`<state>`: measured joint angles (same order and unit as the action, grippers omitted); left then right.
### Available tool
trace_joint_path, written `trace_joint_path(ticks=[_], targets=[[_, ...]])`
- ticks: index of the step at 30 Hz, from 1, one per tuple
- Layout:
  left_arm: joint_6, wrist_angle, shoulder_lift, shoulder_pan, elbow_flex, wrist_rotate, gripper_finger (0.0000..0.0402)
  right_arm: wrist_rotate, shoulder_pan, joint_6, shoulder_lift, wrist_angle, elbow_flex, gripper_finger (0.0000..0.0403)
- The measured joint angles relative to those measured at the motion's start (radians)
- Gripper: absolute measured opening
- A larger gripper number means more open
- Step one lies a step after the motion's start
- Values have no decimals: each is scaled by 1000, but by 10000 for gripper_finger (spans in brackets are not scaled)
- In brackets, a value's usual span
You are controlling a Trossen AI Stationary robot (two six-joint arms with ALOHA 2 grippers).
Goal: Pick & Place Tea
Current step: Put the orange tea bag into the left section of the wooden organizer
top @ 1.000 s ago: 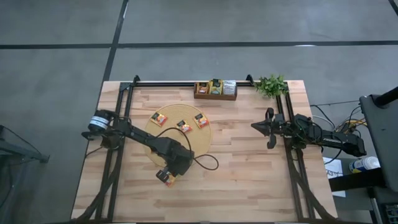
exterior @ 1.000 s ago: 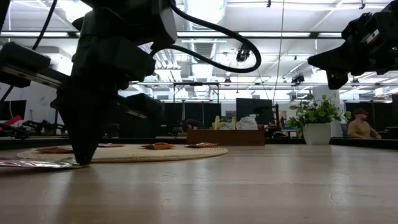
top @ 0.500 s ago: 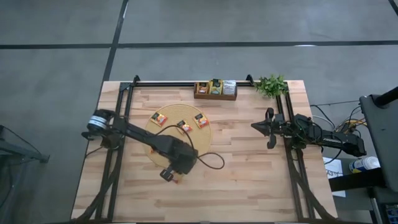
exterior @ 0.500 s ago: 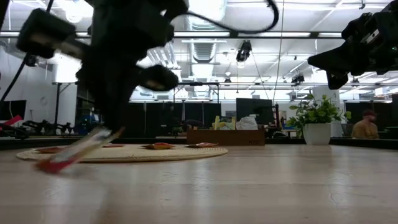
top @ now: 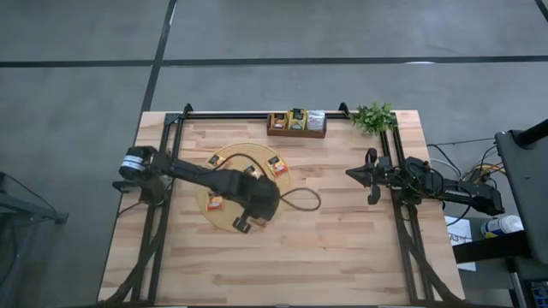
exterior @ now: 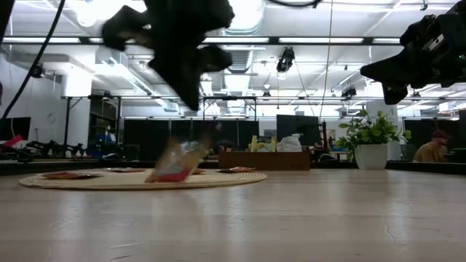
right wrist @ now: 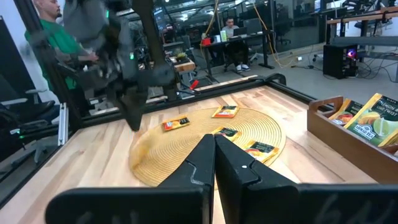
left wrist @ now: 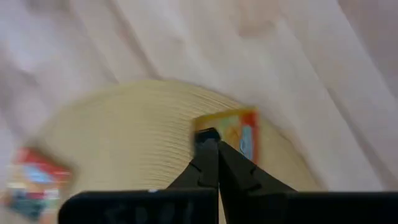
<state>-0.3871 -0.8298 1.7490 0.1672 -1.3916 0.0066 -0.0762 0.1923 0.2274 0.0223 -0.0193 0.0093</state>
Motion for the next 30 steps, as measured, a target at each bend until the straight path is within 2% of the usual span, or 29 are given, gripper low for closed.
trace_joint_path(ticks=[8,13,19,23,30], targets=[[-54,-3,-1,-103,-152,-63,0,0,0,0,0,0,0,9],[-45,-44,-2,-170,-195,72,0,0,0,0,0,0,0,9],[-78,-59,1,-182,-172,67,7,0,0,0,0,0,0,9],[-60,-62,3,-180,-143,71,41,0,0,0,0,0,0,9],[-48,-80,3,-172,-139,148,143,0,0,0,0,0,0,9]])
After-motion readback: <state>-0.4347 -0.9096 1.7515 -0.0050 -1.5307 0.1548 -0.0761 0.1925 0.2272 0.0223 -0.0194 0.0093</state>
